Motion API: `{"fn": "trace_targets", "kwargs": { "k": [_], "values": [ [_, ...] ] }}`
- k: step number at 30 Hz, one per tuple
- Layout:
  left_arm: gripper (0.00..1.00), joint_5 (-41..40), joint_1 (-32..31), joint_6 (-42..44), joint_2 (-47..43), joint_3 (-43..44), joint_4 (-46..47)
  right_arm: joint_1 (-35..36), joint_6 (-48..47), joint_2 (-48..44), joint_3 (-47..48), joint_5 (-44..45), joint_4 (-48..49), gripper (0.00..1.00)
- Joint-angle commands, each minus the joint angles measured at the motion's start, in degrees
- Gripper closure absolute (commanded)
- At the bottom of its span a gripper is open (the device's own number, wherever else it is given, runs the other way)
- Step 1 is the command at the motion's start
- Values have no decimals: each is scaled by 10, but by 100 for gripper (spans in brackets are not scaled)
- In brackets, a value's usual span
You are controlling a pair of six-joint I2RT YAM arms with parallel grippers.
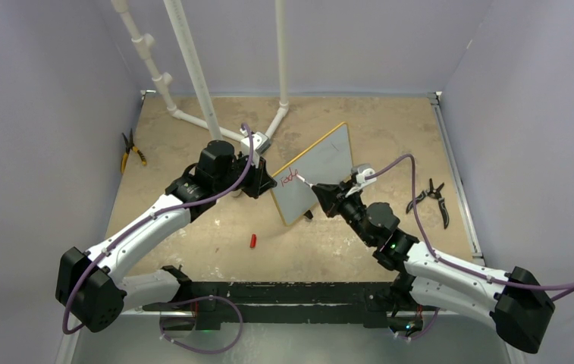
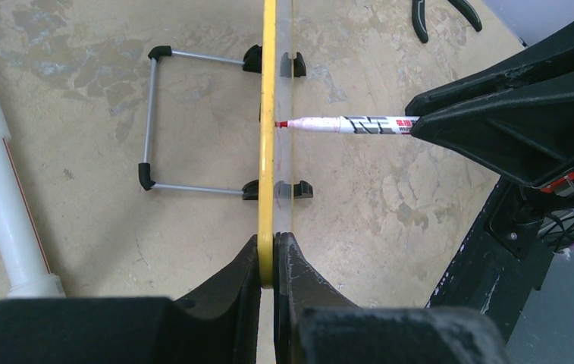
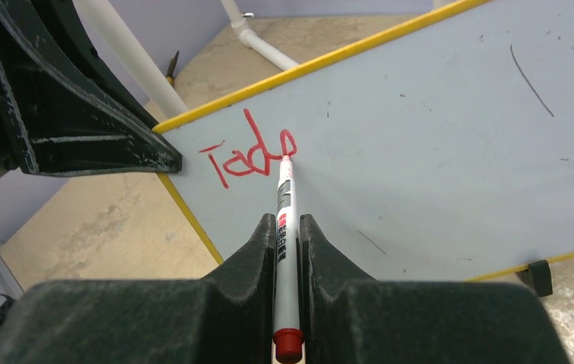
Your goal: Write a sentence on the whiteboard
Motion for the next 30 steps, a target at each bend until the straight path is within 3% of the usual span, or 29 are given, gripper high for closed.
{"fn": "trace_targets", "kwargs": {
  "k": [1,30],
  "values": [
    [100,13,-2,24,7,-5,1,1,2,-9,-9,-11,12,100],
    [100,13,-2,24,8,-5,0,1,-12,11,39,36,8,100]
  ]
}}
